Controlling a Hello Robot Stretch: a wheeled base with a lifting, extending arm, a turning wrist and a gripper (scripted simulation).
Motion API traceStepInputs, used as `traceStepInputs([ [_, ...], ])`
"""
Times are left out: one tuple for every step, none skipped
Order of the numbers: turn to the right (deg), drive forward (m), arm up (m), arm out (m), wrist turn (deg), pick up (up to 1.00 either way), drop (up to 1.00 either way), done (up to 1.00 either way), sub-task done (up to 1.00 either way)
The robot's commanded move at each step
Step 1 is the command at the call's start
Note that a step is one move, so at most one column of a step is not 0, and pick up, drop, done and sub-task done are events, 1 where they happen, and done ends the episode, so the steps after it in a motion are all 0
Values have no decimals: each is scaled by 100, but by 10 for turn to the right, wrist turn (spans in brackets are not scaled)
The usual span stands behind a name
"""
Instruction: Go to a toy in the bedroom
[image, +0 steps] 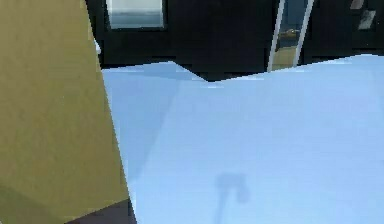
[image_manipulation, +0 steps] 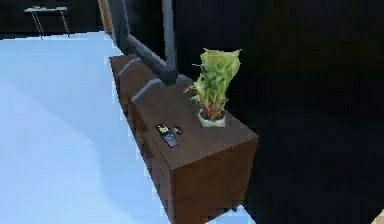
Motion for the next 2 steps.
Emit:
traceStepInputs([
  [0,65,0,0,0,0,0,0,0],
  [300,0,0,0,0,0,0,0,0],
])
